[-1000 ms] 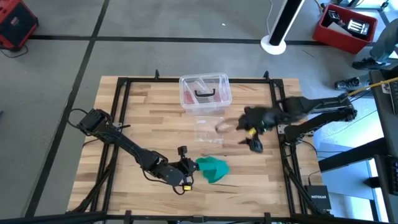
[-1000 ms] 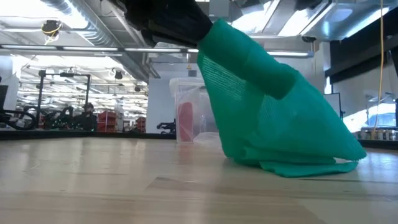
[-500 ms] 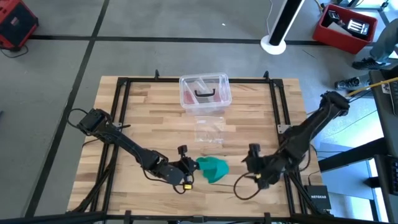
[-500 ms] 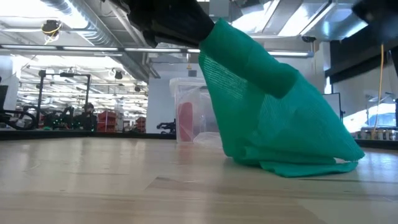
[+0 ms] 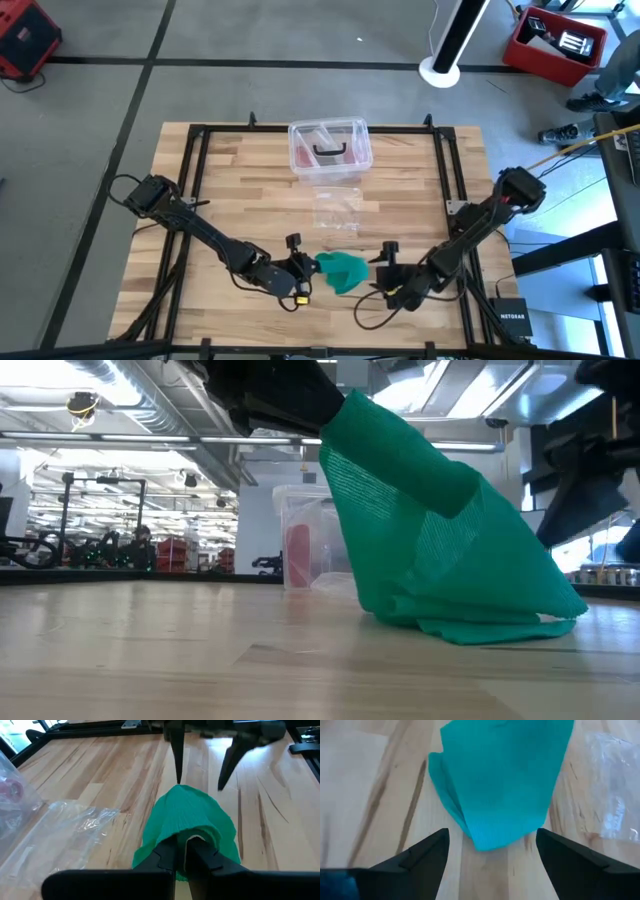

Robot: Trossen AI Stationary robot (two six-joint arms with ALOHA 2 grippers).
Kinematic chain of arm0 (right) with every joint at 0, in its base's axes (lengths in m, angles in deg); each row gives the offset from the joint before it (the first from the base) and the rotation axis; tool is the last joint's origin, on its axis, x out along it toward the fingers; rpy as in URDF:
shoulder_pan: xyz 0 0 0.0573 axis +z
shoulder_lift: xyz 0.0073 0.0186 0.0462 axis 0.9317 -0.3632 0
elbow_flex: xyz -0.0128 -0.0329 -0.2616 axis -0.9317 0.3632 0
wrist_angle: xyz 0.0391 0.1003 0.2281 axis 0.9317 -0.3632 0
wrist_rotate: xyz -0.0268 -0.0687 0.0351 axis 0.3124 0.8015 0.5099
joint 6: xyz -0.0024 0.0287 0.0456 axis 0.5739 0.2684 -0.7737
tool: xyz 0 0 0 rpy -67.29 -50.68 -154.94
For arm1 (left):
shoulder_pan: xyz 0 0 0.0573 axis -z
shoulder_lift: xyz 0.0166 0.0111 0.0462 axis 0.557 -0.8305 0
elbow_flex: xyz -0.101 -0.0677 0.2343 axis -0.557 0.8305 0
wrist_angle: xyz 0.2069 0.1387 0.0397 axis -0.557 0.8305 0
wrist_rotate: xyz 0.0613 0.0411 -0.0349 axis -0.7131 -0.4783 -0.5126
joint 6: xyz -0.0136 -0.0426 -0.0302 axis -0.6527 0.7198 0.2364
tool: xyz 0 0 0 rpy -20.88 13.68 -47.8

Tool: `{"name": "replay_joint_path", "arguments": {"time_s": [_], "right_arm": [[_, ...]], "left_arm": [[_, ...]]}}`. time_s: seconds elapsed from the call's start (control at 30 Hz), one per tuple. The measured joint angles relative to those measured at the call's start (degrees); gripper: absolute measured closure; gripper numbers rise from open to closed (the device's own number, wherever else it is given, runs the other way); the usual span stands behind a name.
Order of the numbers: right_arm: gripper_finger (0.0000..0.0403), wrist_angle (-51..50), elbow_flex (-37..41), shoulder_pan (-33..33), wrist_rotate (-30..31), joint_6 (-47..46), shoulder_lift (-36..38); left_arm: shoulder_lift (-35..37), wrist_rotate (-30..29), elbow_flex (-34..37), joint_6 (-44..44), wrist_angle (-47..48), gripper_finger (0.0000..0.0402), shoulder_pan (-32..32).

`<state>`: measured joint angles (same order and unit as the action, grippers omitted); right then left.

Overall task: Roll bandage
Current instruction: Roll the green bandage

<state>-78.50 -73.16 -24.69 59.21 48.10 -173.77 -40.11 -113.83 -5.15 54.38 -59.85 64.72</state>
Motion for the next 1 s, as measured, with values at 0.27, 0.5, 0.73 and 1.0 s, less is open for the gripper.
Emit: {"name": "replay_joint_path", "arguments": {"time_s": [0.27, 0.5, 0.73, 1.0], "right_arm": [[0.0182, 9.9, 0.0, -0.9, 2.5, 3.0, -6.1], [0.0360, 10.8, -0.1, -1.2, 5.6, 3.3, -5.8], [0.0393, -5.1, -1.7, 2.0, 9.4, 4.2, 11.0], [0.0398, -40.3, -10.4, 0.0, 14.7, -0.1, 32.7]], "left_arm": [[0.0, 0.0, 0.0, 0.4, -0.2, 0.0386, -0.1], [0.0, 0.0, 0.0, 0.5, -0.2, 0.0386, -0.1], [0.0, 0.0, 0.0, -0.8, 0.0, 0.0386, 1.1], [0.0, 2.2, 0.0, -0.7, 0.3, 0.0386, 5.0]]}}
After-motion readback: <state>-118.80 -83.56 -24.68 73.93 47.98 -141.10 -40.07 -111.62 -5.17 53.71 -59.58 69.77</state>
